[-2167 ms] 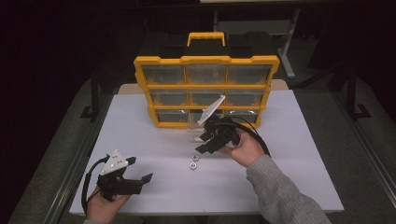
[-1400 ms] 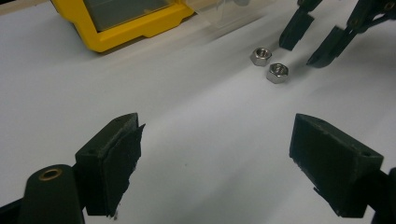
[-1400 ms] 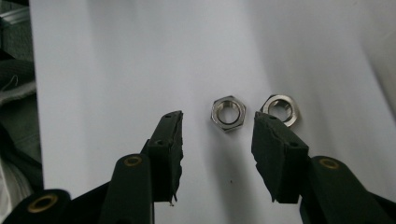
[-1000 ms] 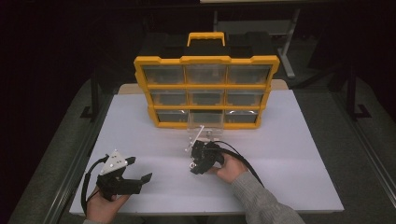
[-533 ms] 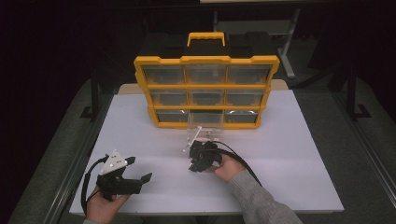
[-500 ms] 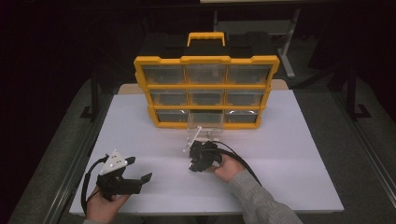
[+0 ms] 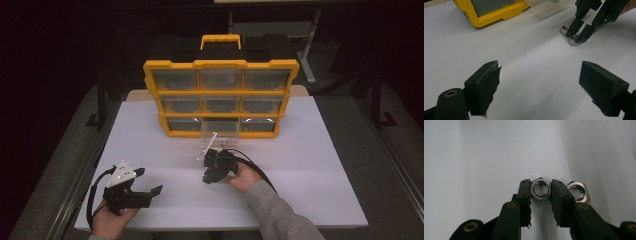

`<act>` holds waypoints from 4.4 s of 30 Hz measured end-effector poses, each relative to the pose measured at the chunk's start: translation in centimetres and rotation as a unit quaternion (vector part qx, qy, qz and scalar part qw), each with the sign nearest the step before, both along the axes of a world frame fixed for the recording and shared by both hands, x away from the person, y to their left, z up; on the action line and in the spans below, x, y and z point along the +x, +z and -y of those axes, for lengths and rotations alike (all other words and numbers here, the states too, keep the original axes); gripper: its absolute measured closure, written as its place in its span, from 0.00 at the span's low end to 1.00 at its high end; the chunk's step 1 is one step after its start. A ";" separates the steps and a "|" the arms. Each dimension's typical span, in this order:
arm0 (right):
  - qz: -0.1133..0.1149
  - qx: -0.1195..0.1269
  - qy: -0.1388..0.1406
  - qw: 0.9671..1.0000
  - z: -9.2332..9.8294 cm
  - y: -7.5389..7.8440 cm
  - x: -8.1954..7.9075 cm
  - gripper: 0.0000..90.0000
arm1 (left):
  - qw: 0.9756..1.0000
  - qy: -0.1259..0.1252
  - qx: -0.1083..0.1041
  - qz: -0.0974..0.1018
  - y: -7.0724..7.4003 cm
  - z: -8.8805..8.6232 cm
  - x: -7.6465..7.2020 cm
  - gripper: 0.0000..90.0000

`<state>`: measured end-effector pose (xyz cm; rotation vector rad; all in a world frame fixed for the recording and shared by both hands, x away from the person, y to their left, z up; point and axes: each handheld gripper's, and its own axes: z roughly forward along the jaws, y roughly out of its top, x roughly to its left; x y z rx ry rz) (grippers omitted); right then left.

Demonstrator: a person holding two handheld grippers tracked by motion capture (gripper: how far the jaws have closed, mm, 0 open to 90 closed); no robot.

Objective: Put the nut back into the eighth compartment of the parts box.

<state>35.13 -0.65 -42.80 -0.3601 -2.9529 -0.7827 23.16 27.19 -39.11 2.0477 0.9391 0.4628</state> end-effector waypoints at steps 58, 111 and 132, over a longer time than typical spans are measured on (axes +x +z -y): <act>0.035 0.061 -0.049 0.996 4.2 12.4 5.0 0.77 | 1.000 0.003 -0.004 0.004 0.1 -0.2 0.0 0.18; 0.029 0.063 -0.093 0.993 5.3 11.5 5.5 0.64 | 1.000 0.005 -0.008 0.003 0.1 -0.3 0.0 0.18; 0.030 0.070 -0.048 0.996 3.8 9.3 0.7 0.56 | 1.000 0.005 -0.006 0.004 0.2 -0.4 0.0 0.18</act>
